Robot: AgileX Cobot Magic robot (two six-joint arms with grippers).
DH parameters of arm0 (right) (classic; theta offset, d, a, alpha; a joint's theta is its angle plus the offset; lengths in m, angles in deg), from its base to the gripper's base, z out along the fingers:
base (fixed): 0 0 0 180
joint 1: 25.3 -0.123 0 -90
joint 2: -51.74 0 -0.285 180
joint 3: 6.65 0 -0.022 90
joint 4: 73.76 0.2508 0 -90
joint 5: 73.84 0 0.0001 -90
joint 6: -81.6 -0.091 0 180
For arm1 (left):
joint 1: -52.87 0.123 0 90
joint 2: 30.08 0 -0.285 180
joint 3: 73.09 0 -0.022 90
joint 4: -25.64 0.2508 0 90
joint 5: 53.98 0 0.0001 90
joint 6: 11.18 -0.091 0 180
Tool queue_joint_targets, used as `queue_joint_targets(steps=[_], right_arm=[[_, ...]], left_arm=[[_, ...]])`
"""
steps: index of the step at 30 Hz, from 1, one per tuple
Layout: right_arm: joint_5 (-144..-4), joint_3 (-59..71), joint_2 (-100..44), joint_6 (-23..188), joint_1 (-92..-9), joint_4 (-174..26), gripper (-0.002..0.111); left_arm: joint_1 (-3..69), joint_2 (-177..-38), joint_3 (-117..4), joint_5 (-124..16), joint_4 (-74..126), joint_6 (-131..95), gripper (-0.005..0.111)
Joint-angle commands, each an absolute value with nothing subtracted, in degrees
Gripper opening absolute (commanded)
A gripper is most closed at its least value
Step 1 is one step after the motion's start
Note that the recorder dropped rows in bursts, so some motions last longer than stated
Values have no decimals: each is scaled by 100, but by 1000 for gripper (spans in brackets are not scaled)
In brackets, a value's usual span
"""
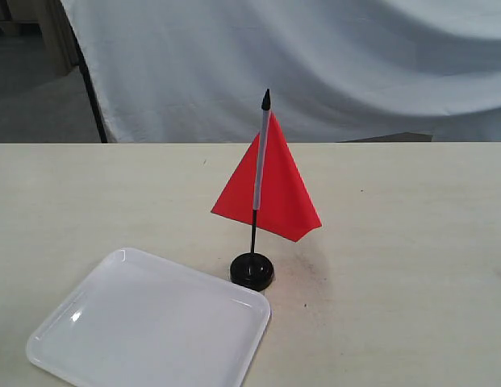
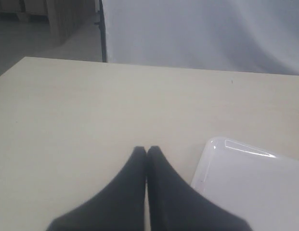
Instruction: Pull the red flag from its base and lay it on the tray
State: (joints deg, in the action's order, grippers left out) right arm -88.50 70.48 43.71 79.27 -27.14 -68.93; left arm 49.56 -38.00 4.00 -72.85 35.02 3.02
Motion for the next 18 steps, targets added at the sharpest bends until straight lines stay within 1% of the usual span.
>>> queue_joint_targets(steps=[1, 4, 7, 10, 13, 18], right_arm=[[-9829, 7057, 4395, 6982, -2744, -6903, -1], [-9921, 7057, 4395, 5549, -2744, -6952, -1], [-10067, 7057, 4395, 5431, -2744, -7308, -1], [-10619, 7057, 4120, 5442, -2744, -7681, -1], [-11347, 7057, 3371, 5442, -2744, -7940, -1], [-12609, 7057, 1495, 5618, -2744, -8560, -1]], left_arm=[[4959, -3787, 413, -7232, 3476, 273, 0], [4959, -3787, 413, -7232, 3476, 273, 0], [4959, -3787, 413, -7232, 3476, 273, 0], [4959, -3787, 413, -7232, 3476, 273, 0], [4959, -3787, 413, -7232, 3476, 273, 0], [4959, -3787, 413, -7232, 3476, 273, 0]])
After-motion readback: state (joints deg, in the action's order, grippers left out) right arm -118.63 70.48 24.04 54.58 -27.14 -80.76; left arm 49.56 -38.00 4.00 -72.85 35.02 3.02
